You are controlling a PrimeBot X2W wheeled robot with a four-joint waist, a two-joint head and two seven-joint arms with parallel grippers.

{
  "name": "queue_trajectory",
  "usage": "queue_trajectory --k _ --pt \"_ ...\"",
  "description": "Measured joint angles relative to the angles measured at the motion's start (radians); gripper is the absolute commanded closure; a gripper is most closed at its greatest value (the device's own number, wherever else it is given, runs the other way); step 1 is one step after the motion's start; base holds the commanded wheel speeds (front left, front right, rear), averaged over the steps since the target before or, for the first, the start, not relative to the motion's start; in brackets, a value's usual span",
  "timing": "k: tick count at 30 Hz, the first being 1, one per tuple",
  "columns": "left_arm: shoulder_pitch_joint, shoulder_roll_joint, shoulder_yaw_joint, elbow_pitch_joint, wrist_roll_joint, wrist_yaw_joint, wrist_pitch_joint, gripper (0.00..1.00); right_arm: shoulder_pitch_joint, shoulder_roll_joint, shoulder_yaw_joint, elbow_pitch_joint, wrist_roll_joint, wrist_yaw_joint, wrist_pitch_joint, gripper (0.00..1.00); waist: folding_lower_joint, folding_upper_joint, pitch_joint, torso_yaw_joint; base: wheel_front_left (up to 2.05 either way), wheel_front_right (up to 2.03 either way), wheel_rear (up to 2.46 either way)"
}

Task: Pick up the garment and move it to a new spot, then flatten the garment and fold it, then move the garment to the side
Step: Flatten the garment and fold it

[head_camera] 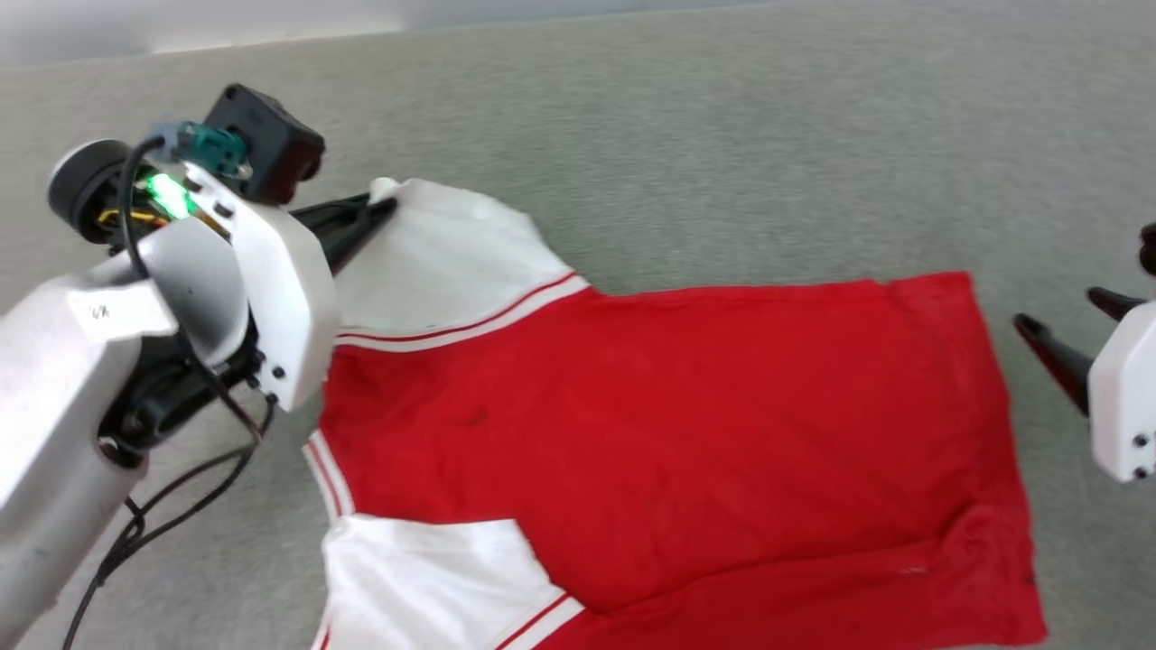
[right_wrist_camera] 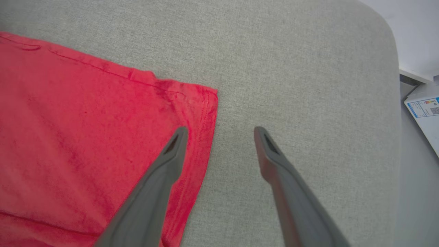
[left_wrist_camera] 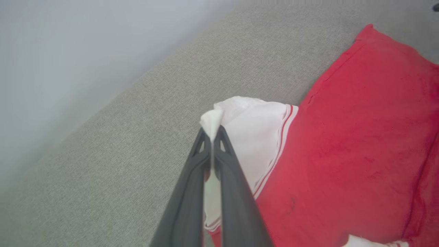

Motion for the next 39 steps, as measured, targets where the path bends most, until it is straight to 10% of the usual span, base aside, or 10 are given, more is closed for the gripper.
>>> queue_trajectory --k 8,24,27,39 --pt "0.041 -0.005 -0.007 -0.138 0.018 0.029 -0.031 1.0 -0.1 -0.015 0.005 0.105 -0.016 0.0 0.174 0.0 0.0 0.0 0.034 0.084 0.0 0.0 0.0" --pt "0.094 -0.016 -0.036 -0.266 0.043 0.068 -0.051 1.0 -0.162 -0.052 0.116 0.297 -0.03 -0.002 0.187 0.0 -0.0001 0.0 0.118 0.194 0.0 0.0 0.0" --pt "0.098 -0.017 -0.038 -0.254 0.043 0.068 -0.061 1.0 -0.164 -0.056 0.132 0.318 -0.025 -0.002 0.17 1.0 -0.0001 0.0 0.111 0.199 0.0 0.0 0.0" --pt "0.198 0.002 -0.02 -0.18 0.013 0.098 -0.133 1.0 -0.144 -0.011 0.108 0.359 0.067 0.0 0.021 1.0 0.0001 0.0 -0.006 0.166 0.0 0.0 0.0"
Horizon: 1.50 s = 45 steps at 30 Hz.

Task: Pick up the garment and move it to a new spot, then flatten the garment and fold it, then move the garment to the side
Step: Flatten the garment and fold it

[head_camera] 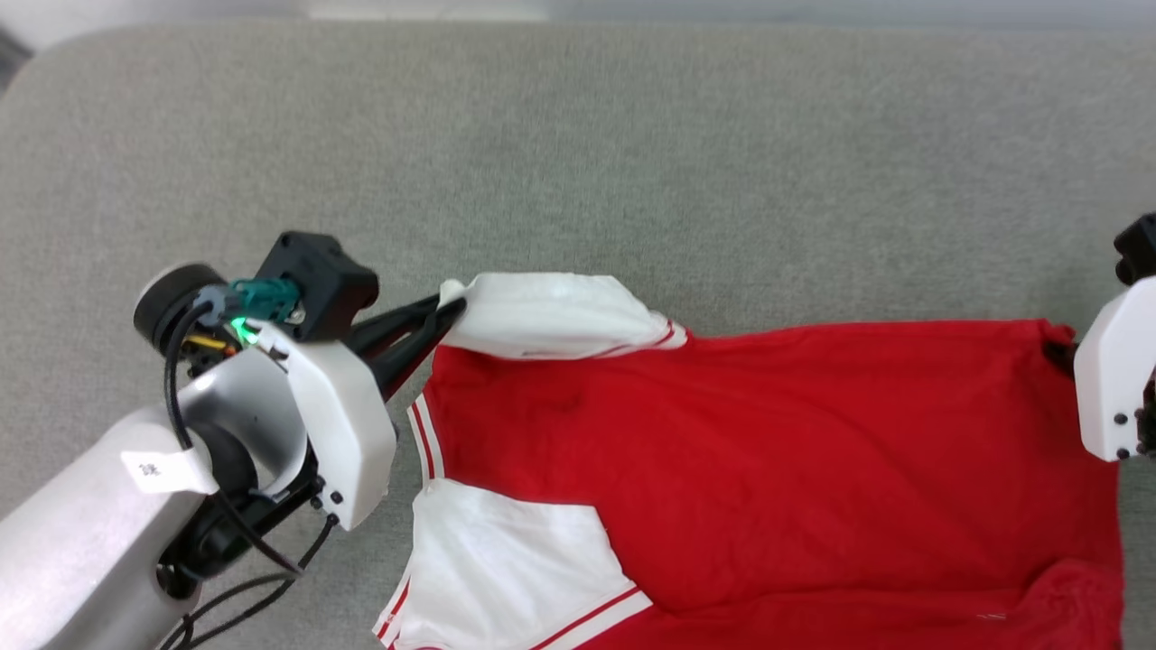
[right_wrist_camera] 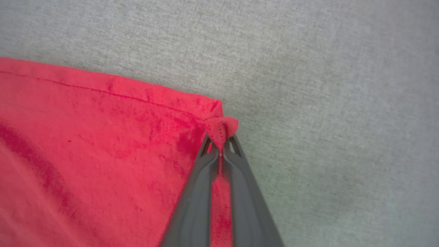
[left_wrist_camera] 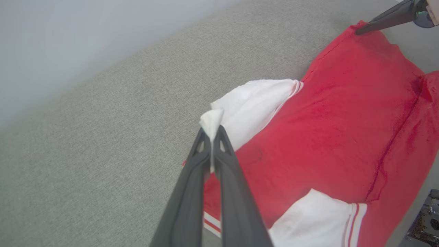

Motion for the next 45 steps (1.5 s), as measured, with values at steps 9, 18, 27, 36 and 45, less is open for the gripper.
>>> queue_trajectory --k 9,18,27,36,45 --pt "0.148 0.045 0.006 -0.028 -0.052 0.057 -0.027 1.0 0.184 -0.037 -0.06 -0.12 0.035 0.0 -0.085 1.0 -0.0001 0.0 -0.143 -0.018 0.0 0.0 0.0" --pt "0.358 0.121 -0.013 -0.06 -0.094 0.121 -0.06 1.0 0.437 -0.004 -0.12 -0.275 0.04 0.0 -0.103 1.0 -0.0001 0.0 -0.228 -0.022 0.0 0.0 0.0" --pt "0.466 0.114 -0.082 0.0 -0.086 0.12 -0.086 1.0 0.579 -0.017 -0.096 -0.318 0.043 0.0 -0.091 1.0 -0.0001 0.0 -0.226 -0.027 0.0 0.0 0.0" --pt "0.464 0.036 -0.167 0.135 -0.02 0.075 -0.093 1.0 0.591 -0.093 0.006 -0.255 0.011 0.0 -0.152 1.0 0.0 0.0 -0.199 -0.028 0.0 0.0 0.0" --pt "0.451 -0.011 -0.186 0.235 -0.004 0.057 -0.134 0.0 0.558 -0.096 0.082 -0.204 0.077 0.0 -0.227 0.0 0.0001 0.0 -0.224 -0.032 0.0 0.0 0.0"
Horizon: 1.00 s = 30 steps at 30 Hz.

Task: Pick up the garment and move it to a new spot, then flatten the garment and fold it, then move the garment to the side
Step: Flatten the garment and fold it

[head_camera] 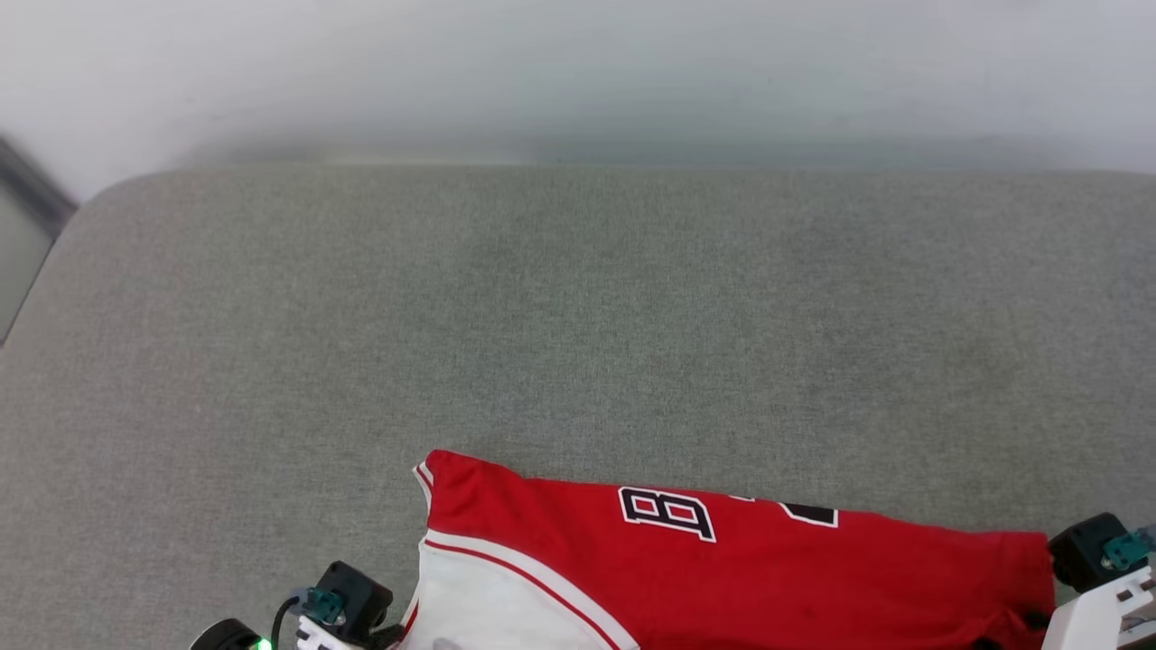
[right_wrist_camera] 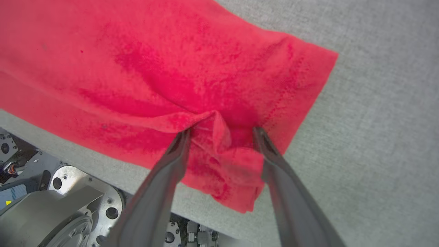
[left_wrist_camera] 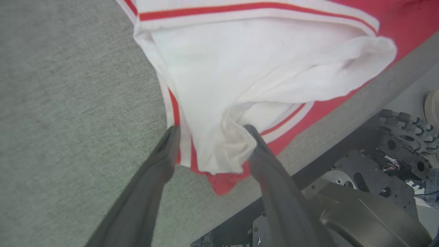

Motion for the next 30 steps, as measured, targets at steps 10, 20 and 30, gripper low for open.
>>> queue_trajectory --k 10,20,30 --pt "-0.012 -0.027 0.103 -0.039 0.006 0.051 -0.186 0.0 -0.021 0.018 -0.098 -0.066 0.072 0.0 -0.016 0.0 0.0 0.0 -0.075 -0.011 0.0 0.0 0.0" --pt "0.035 -0.079 0.288 -0.047 0.026 0.177 -0.496 0.0 0.03 0.208 -0.35 -0.053 -0.032 0.0 0.073 0.0 0.0 0.0 -0.078 -0.012 0.0 0.0 0.0" --pt "0.182 -0.24 0.584 -0.136 0.167 0.187 -0.517 0.0 0.064 0.443 -0.534 0.039 -0.11 0.0 0.1 0.0 0.0 0.0 -0.057 -0.002 0.0 0.0 0.0"
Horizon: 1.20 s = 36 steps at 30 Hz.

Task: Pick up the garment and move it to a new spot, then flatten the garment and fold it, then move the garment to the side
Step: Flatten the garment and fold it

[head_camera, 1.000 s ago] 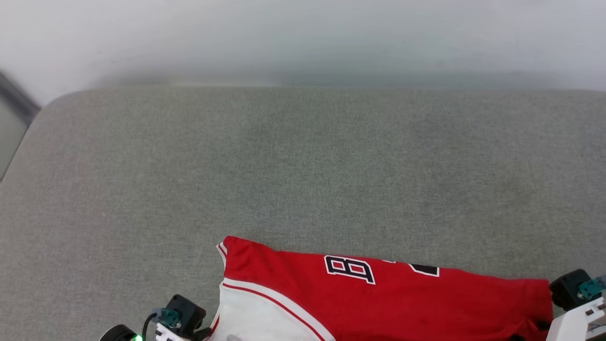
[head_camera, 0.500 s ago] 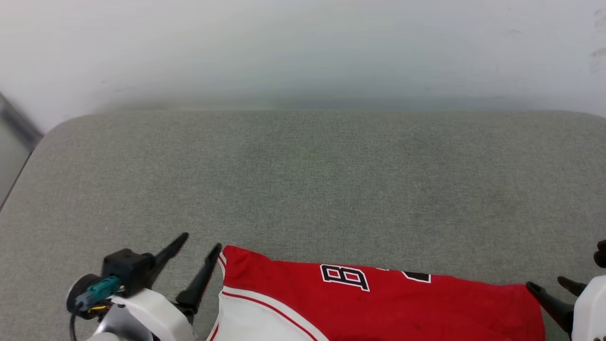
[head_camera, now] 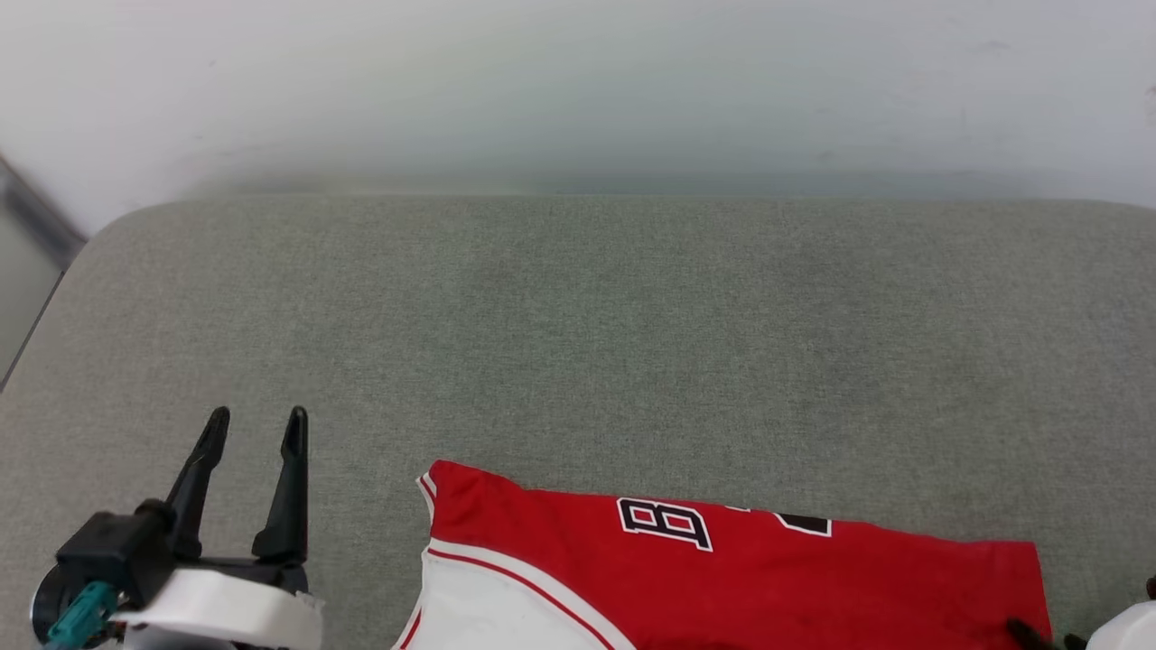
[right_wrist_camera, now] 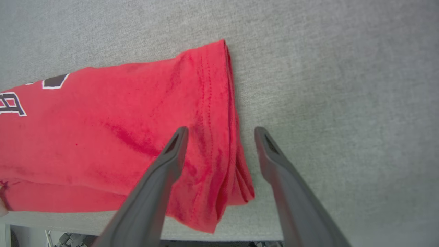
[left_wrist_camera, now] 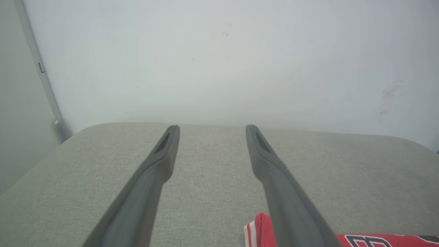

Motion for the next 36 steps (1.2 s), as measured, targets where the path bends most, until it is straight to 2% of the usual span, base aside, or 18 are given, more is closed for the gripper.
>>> queue_trajectory --k 4,15,21,26,27,28,29,36 --pt "0.059 -0.05 0.089 -0.009 0.093 -0.054 0.0 0.0 -0.008 0.033 -0.012 0.055 -0.01 0.0 -0.006 0.0 -0.0001 0.0 0.012 0.009 0.0 0.0 0.0" --pt "0.056 -0.184 0.206 0.023 0.208 -0.205 0.0 0.0 -0.04 0.018 0.019 0.149 -0.014 0.0 -0.031 0.0 -0.0001 0.0 0.057 0.047 0.0 0.0 0.0" --pt "0.051 -0.231 0.251 0.05 0.248 -0.259 0.0 0.0 -0.044 0.014 0.074 0.163 0.024 -0.008 -0.04 0.0 -0.0002 0.0 0.061 0.06 0.0 0.0 0.0" --pt "0.051 -0.257 0.277 0.069 0.274 -0.286 0.0 0.0 -0.044 0.034 0.118 0.162 0.059 -0.008 -0.06 0.0 -0.0002 0.0 0.048 0.06 0.0 0.0 0.0" --pt "0.052 -0.259 0.281 0.072 0.277 -0.293 0.0 0.0 -0.045 0.04 0.111 0.165 0.059 -0.008 -0.076 0.22 -0.0002 0.0 0.045 0.059 0.0 0.0 0.0" --pt "0.052 -0.262 0.285 0.073 0.283 -0.294 0.0 0.0 -0.046 0.043 0.107 0.168 0.056 -0.007 -0.091 0.69 -0.0002 0.0 0.043 0.057 0.0 0.0 0.0" --pt "0.053 -0.264 0.291 0.075 0.285 -0.3 0.0 0.0 -0.047 0.043 0.105 0.172 0.053 -0.007 -0.097 1.0 -0.0002 0.0 0.04 0.055 0.0 0.0 0.0" --pt "0.059 -0.28 0.308 0.08 0.3 -0.319 0.0 0.0 -0.063 0.038 0.079 0.181 0.044 0.002 -0.125 1.0 0.0 0.0 0.032 0.038 0.0 0.0 0.0"
